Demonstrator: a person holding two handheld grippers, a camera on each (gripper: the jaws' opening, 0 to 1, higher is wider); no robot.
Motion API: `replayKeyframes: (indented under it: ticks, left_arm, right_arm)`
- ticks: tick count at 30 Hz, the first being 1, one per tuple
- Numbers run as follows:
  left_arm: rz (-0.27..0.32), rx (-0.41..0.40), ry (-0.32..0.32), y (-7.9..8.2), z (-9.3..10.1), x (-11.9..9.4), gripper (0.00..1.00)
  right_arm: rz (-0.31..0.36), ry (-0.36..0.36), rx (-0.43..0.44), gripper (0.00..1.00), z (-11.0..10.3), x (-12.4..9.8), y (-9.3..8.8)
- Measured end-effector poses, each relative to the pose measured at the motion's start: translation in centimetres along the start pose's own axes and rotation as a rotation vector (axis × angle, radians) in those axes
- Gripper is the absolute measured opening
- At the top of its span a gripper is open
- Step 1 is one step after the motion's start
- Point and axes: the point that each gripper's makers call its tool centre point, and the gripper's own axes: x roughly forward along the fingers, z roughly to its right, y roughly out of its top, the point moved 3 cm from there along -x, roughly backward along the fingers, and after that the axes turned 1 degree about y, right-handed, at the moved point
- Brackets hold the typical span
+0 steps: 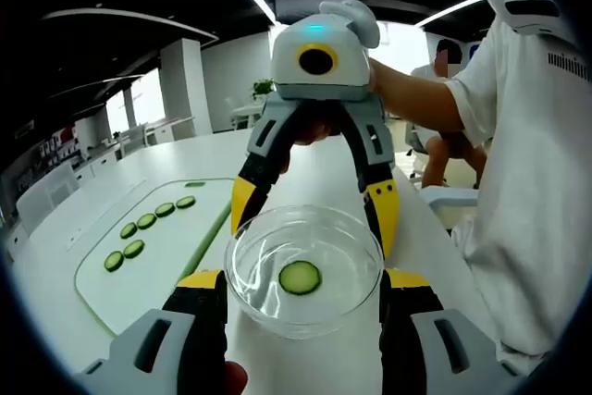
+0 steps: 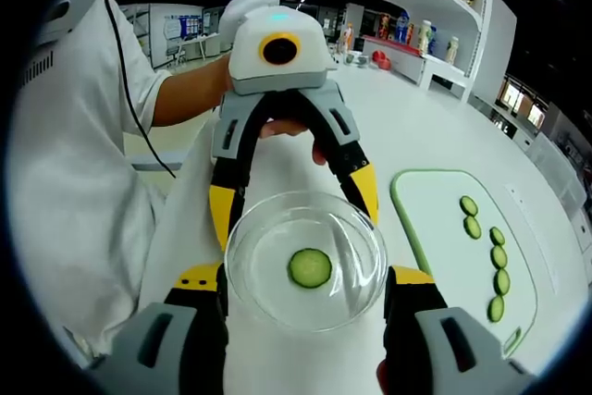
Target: Open the petri dish lid, add cucumber slices into the petri dish, and close the lid
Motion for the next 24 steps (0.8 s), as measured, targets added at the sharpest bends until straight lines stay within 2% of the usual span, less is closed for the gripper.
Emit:
replayKeyframes:
  ticks: [24]
  left_arm:
    - [-0.022,-0.006,-0.010,-0.95,-0.05,0.78,0.67]
  right_arm:
    - [-0.014,0.011,0.013,0.68,0.34,0.71,-0.95]
